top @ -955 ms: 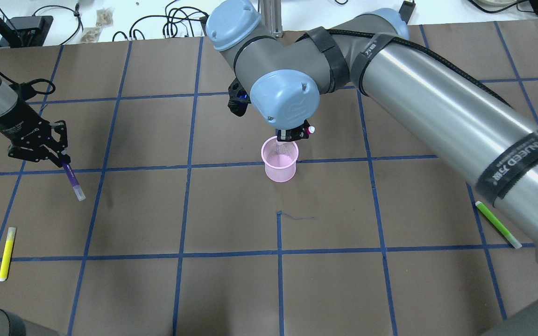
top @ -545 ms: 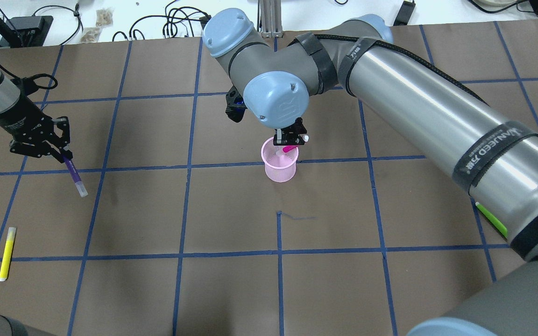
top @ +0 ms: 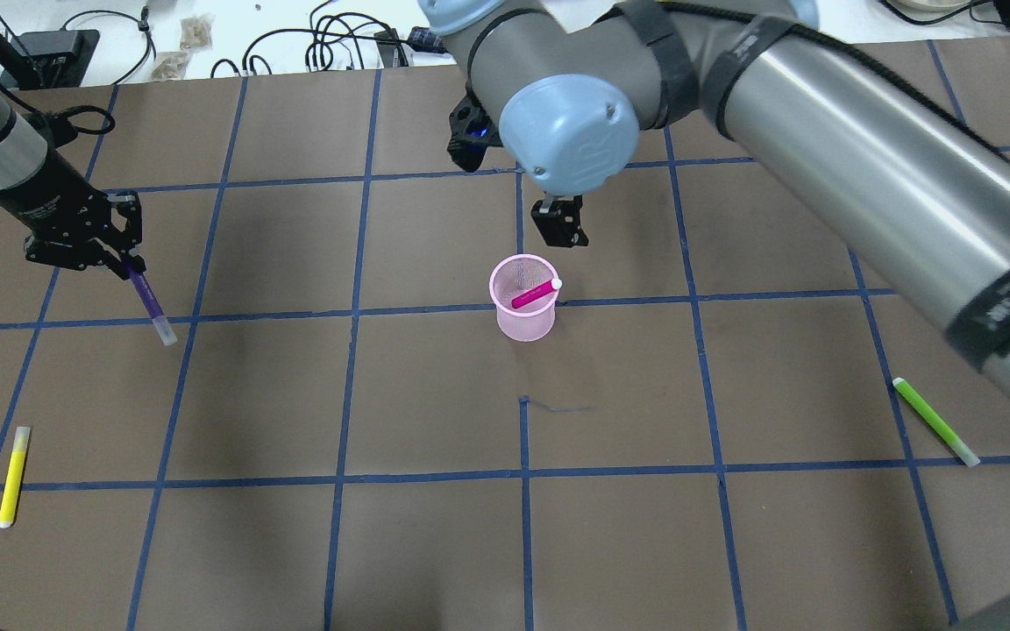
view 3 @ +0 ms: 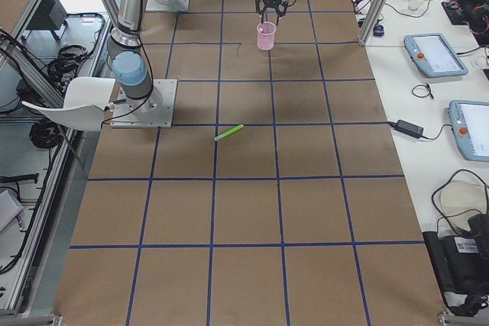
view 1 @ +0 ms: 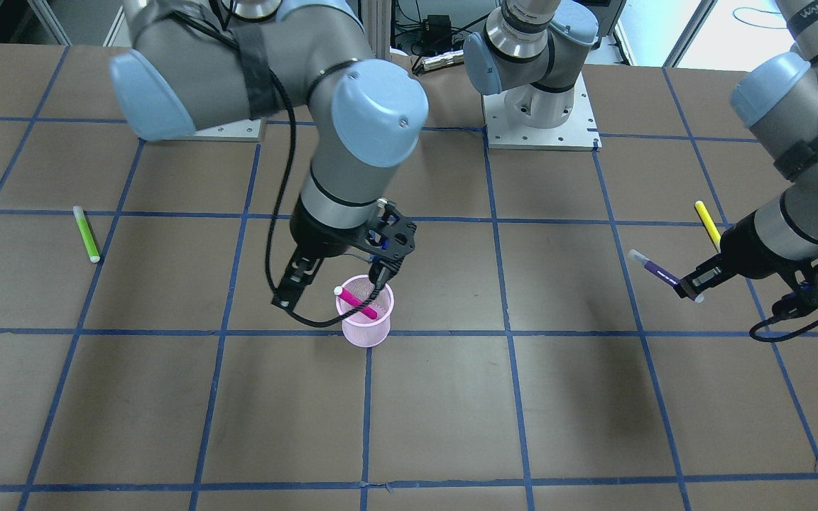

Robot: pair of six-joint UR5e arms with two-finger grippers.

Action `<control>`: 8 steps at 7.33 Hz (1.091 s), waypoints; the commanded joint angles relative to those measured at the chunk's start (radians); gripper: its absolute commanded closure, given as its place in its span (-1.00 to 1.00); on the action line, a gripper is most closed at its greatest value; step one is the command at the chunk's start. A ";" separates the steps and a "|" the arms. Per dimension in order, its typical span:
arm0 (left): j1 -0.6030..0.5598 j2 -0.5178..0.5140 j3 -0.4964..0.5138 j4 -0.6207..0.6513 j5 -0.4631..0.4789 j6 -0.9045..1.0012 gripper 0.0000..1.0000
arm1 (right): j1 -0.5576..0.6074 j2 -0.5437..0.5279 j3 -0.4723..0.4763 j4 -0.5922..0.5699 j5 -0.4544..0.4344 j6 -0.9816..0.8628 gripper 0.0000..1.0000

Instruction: Insert purple and pink pens into pink cup

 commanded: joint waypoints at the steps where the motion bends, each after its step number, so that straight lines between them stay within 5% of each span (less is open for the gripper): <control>1: -0.126 0.042 -0.001 0.098 -0.004 -0.079 1.00 | -0.167 -0.138 0.005 0.005 0.041 0.039 -1.00; 2: -0.227 0.054 -0.001 0.189 -0.001 -0.144 1.00 | -0.237 -0.177 0.017 0.023 0.047 0.104 -1.00; 5: -0.485 0.033 -0.004 0.497 0.008 -0.366 1.00 | -0.302 -0.283 0.109 0.067 0.277 0.655 -1.00; 8: -0.661 0.003 -0.014 0.514 0.025 -0.658 1.00 | -0.301 -0.311 0.178 -0.106 0.276 0.886 -1.00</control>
